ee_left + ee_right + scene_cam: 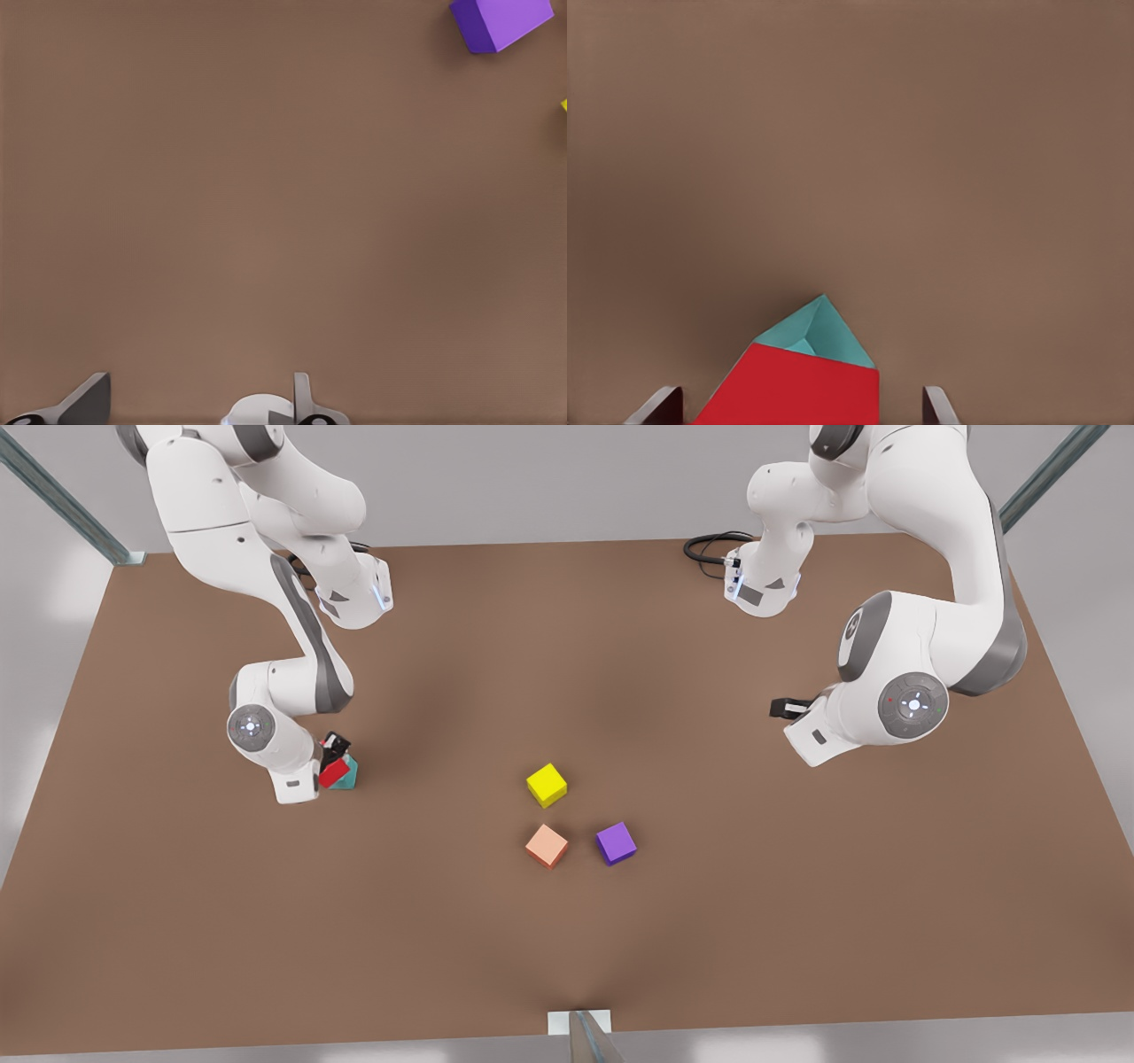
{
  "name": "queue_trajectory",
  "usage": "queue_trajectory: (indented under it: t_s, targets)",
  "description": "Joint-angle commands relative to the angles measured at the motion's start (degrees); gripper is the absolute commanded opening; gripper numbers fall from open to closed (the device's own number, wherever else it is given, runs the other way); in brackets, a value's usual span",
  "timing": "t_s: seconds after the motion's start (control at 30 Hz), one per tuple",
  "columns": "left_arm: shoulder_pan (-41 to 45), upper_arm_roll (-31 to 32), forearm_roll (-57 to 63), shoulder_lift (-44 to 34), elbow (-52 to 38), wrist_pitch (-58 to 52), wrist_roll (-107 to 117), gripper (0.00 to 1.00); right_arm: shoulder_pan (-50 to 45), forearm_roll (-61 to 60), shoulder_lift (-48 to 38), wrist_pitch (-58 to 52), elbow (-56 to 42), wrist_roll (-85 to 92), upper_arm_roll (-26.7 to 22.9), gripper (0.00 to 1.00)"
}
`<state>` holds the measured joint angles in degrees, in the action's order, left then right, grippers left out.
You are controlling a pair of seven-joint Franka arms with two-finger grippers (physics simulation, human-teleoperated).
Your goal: Pick up red wooden cube and pass to hand red wooden cube and place in blue wooden cube
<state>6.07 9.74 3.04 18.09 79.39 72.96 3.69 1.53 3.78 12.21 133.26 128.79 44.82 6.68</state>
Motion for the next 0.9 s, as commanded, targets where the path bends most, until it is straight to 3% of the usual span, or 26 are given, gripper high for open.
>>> queue_trajectory:
  t_s: [0.0,0.2,0.27,0.33,0.4,0.47,0.53,0.7,0.8,0.87]
  targets:
    - [0.0,0.02,0.03,-0.07,-0.02,-0.01,0.18,1.0,-0.12,-1.67,-0.08,-2.56,-0.64,-1.67,0.17,1.0]
    - [-0.09,-0.07,0.04,-0.07,-0.02,-0.18,0.09,1.0,-2.05,-7.56,4.05,-16.44,-15.75,-3.6,0.44,1.0]
    - [-0.18,-0.07,0.03,-0.07,-0.02,-0.09,0.09,1.0,-1.79,-7.64,9.5,-28.13,-28.5,-13.26,0.35,1.0]
    - [-0.18,-0.07,0.03,-0.07,-0.02,-0.09,0.09,1.0,-1.44,-6.77,11.87,-30.6,-32.63,-25.2,-0.27,1.0]
    - [-0.18,-0.07,0.03,-0.07,-0.02,-0.01,0.09,1.0,-1.44,-3.87,13.98,-30.6,-36.41,-35.31,-4.21,1.0]
    - [-0.18,-0.07,0.03,-0.07,-0.02,-0.01,0.09,1.0,-1.96,-2.28,9.95,-38.22,-41.76,-49.21,-5.19,1.0]
    - [-0.18,-0.16,0.12,-0.07,-0.02,-0.01,0.09,1.0,-1.44,-2.89,8.62,-47.02,-50.64,-48.51,-5.1,1.0]
    - [-0.26,-0.16,0.12,-0.07,-0.02,-0.09,0.09,1.0,0.05,-6.15,1.07,-53.98,-50.74,-48.78,-5.45,1.0]
    - [-0.53,-0.16,0.03,-0.07,-0.02,-0.09,0.09,1.0,1.99,-6.77,-8.6,-42.03,-35.62,-48.95,-5.37,1.0]
    - [-0.62,-0.16,0.03,-0.07,-0.02,-0.09,0.09,1.0,2.08,-6.76,-6.67,-43.87,-38.69,-49.22,-5.37,1.0]
